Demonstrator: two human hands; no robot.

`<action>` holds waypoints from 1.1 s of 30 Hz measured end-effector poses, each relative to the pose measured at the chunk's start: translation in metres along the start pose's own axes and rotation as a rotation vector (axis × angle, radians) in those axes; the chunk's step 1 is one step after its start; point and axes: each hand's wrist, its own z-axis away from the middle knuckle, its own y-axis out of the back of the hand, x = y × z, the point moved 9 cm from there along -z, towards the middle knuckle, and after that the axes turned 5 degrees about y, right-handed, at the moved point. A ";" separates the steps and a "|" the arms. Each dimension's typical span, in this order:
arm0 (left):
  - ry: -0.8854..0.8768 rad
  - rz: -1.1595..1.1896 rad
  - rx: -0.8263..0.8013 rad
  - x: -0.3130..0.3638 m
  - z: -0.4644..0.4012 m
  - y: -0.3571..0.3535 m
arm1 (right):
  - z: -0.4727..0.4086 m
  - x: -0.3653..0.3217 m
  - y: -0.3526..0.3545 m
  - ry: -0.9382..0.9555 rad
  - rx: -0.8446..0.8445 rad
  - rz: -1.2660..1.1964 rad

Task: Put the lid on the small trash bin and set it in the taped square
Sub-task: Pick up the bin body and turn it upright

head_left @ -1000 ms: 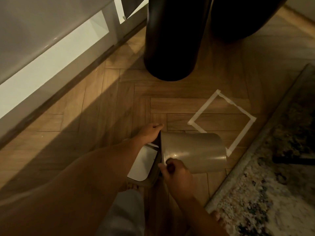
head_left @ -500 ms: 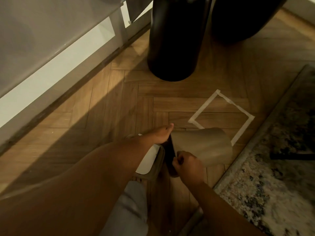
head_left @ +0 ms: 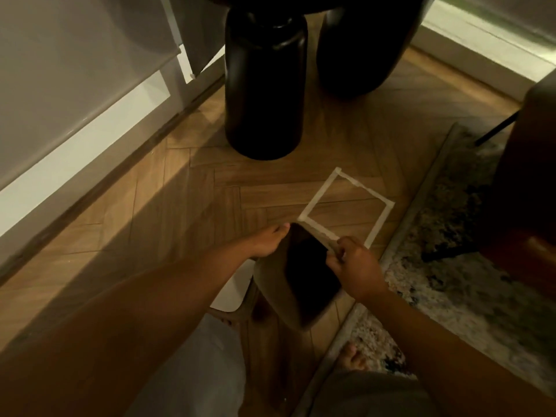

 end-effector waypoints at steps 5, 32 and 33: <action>-0.012 -0.005 -0.014 0.007 0.033 0.009 | 0.015 0.001 0.015 -0.104 -0.041 -0.154; -0.166 0.131 0.151 0.045 0.014 -0.013 | 0.042 0.103 -0.003 -0.625 0.067 -0.621; -0.164 0.101 0.135 0.042 0.011 -0.015 | 0.045 0.107 -0.009 -0.635 0.021 -0.594</action>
